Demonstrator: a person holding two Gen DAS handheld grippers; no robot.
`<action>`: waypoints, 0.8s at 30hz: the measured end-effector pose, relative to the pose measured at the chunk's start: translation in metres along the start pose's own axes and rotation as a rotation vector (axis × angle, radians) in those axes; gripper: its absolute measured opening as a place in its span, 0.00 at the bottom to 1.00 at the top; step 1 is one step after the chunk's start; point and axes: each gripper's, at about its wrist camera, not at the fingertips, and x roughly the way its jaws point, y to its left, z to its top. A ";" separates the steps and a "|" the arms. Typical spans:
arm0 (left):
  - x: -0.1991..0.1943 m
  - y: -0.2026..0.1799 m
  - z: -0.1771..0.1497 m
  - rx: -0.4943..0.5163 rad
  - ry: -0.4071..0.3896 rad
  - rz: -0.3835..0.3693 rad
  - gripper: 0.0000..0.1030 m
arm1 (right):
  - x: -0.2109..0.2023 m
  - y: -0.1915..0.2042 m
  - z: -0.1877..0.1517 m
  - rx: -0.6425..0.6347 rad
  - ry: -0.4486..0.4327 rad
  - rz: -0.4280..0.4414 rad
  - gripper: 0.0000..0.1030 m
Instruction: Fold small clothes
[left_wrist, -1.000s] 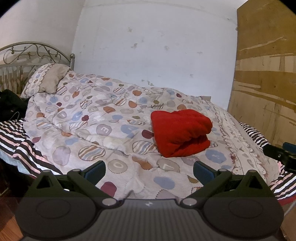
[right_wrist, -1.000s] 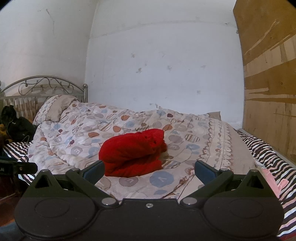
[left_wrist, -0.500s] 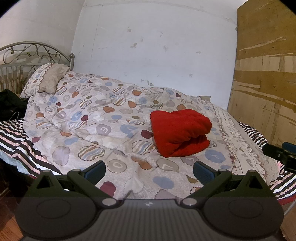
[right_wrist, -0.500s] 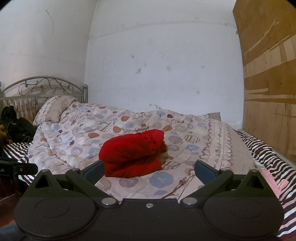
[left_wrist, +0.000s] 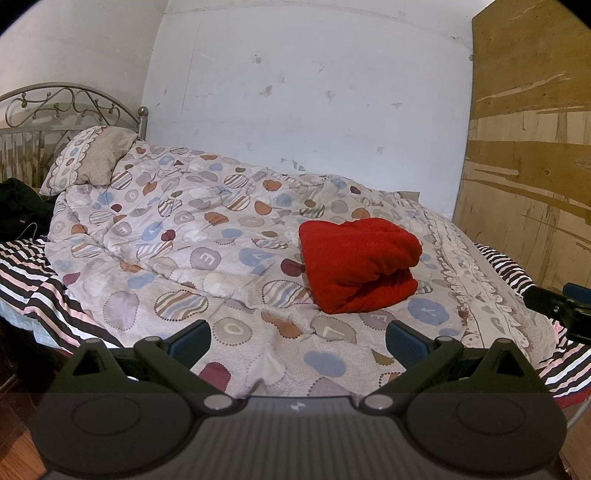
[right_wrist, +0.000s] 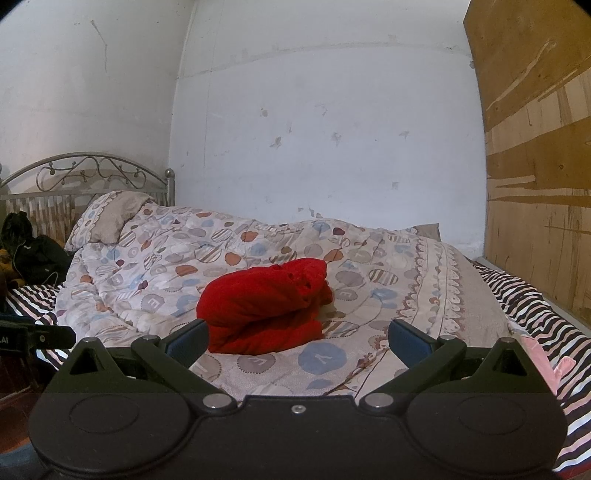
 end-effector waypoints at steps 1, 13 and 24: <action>0.001 0.001 0.000 0.000 0.000 0.000 0.99 | 0.000 0.000 0.000 0.000 0.000 -0.001 1.00; 0.000 0.001 0.001 0.001 0.001 0.000 0.99 | 0.001 0.000 0.000 0.000 0.000 0.000 1.00; 0.000 -0.003 0.000 0.001 0.009 -0.011 1.00 | 0.000 0.001 -0.001 0.000 -0.001 -0.002 1.00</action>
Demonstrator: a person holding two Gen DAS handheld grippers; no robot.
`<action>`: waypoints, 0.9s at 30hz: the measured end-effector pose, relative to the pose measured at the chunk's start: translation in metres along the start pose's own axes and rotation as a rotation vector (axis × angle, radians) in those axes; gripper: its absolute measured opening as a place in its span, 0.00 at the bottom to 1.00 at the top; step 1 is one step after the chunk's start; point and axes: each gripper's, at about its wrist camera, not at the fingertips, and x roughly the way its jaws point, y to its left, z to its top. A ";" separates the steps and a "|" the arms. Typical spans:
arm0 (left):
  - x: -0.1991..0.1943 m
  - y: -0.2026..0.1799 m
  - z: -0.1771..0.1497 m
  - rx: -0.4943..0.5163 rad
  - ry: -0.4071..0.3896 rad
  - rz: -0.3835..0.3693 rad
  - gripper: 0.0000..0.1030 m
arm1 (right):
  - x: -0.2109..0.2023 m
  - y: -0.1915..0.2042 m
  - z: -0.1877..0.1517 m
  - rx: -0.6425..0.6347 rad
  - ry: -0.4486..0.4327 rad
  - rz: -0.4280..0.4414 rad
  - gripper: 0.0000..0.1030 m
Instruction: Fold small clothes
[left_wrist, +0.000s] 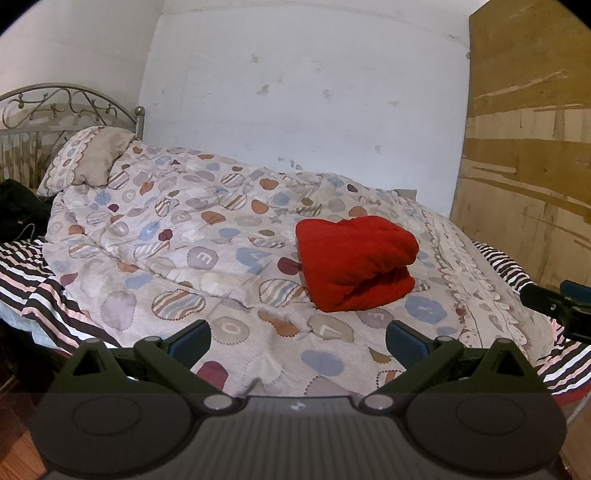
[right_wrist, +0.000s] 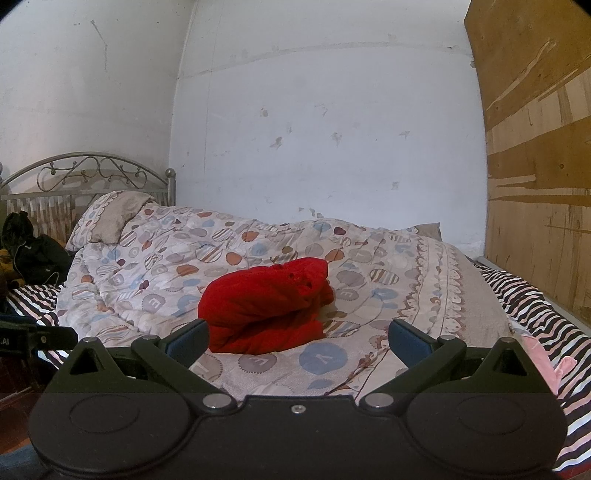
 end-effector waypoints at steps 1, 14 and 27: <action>0.000 -0.001 0.000 0.000 0.004 0.003 0.99 | 0.000 0.000 0.000 0.000 0.001 0.001 1.00; 0.005 0.004 0.001 0.012 0.035 0.148 1.00 | 0.000 0.002 0.000 0.000 0.003 0.004 1.00; 0.004 0.008 0.002 0.012 0.026 0.147 1.00 | -0.001 0.005 -0.001 -0.001 0.004 0.006 1.00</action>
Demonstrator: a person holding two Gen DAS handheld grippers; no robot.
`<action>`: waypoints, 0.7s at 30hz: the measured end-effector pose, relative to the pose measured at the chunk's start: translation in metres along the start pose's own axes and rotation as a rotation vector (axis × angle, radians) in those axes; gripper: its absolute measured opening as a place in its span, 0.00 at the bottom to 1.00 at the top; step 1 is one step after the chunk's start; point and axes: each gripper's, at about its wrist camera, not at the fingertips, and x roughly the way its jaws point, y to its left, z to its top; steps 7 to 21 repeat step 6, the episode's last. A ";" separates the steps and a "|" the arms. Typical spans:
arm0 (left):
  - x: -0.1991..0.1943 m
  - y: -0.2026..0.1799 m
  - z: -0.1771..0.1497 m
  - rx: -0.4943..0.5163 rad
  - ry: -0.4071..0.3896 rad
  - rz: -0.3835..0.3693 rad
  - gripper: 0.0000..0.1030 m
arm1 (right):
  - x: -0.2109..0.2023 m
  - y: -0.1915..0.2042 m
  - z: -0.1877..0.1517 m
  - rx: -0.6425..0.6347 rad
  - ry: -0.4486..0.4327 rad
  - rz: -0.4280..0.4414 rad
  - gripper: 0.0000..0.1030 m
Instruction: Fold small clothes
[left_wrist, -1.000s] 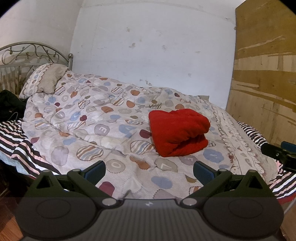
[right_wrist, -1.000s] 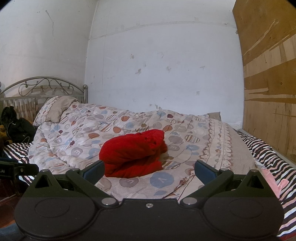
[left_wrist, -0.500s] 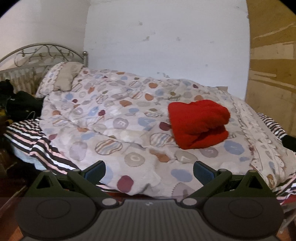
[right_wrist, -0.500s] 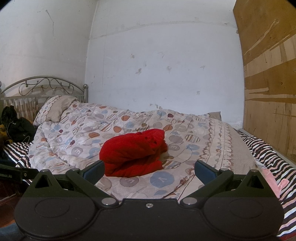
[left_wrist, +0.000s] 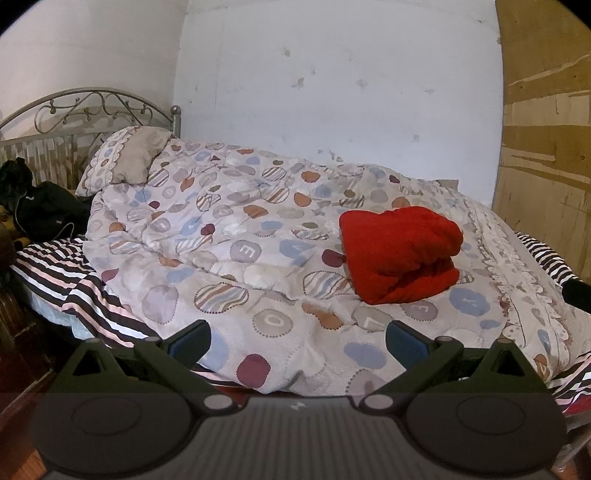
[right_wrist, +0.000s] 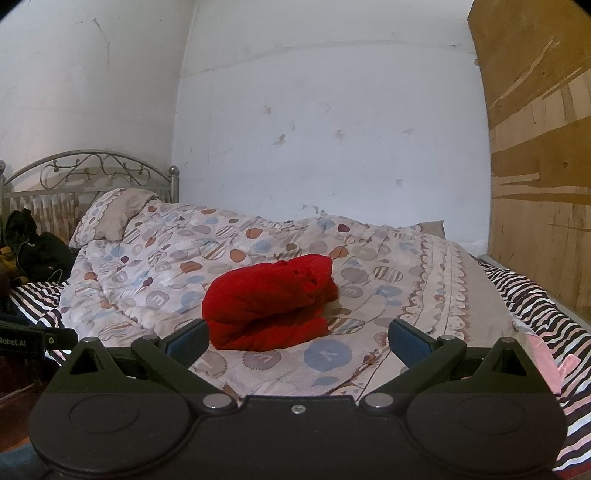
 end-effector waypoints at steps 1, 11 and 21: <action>0.000 0.000 0.000 0.000 0.000 -0.001 1.00 | 0.000 0.000 0.000 -0.001 0.000 -0.001 1.00; 0.000 -0.001 -0.001 0.005 0.003 -0.002 1.00 | 0.000 0.000 0.000 -0.001 0.000 0.000 1.00; 0.000 -0.001 -0.001 0.005 0.003 -0.002 1.00 | 0.000 0.000 0.000 -0.001 0.000 0.000 1.00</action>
